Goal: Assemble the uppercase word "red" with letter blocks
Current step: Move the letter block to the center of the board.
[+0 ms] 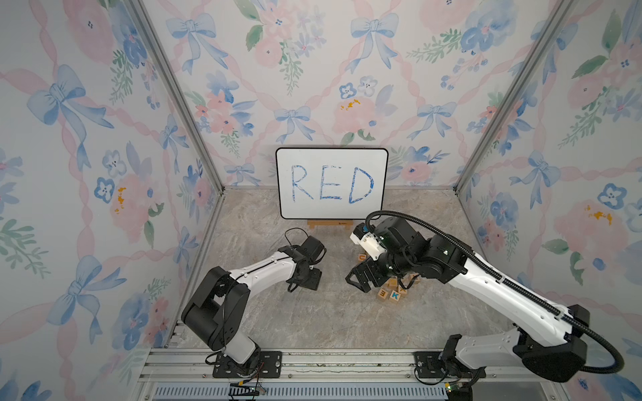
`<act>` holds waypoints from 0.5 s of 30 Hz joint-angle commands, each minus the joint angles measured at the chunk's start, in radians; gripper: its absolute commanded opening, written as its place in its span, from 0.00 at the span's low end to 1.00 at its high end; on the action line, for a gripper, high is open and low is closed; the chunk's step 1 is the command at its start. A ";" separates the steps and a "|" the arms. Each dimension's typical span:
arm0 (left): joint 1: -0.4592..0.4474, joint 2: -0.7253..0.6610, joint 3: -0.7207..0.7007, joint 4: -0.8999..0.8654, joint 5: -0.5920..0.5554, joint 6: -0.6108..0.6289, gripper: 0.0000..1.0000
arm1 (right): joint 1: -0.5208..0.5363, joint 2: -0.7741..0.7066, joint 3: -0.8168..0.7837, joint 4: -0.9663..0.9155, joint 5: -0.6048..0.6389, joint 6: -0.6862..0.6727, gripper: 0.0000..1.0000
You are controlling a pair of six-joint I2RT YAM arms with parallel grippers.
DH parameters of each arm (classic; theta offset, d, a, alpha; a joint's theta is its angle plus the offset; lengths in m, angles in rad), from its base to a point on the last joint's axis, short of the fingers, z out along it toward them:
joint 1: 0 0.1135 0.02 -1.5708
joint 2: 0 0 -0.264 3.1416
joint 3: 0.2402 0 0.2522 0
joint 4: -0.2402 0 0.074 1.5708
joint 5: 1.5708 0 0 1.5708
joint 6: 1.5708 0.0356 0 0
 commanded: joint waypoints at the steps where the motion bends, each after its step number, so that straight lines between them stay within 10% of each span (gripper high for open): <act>1: 0.004 0.026 -0.011 0.009 -0.010 0.027 0.69 | -0.013 0.006 0.010 -0.027 0.013 -0.004 0.97; 15: 0.006 0.068 -0.001 0.029 -0.006 0.034 0.58 | -0.065 -0.012 -0.005 -0.033 0.013 -0.025 0.97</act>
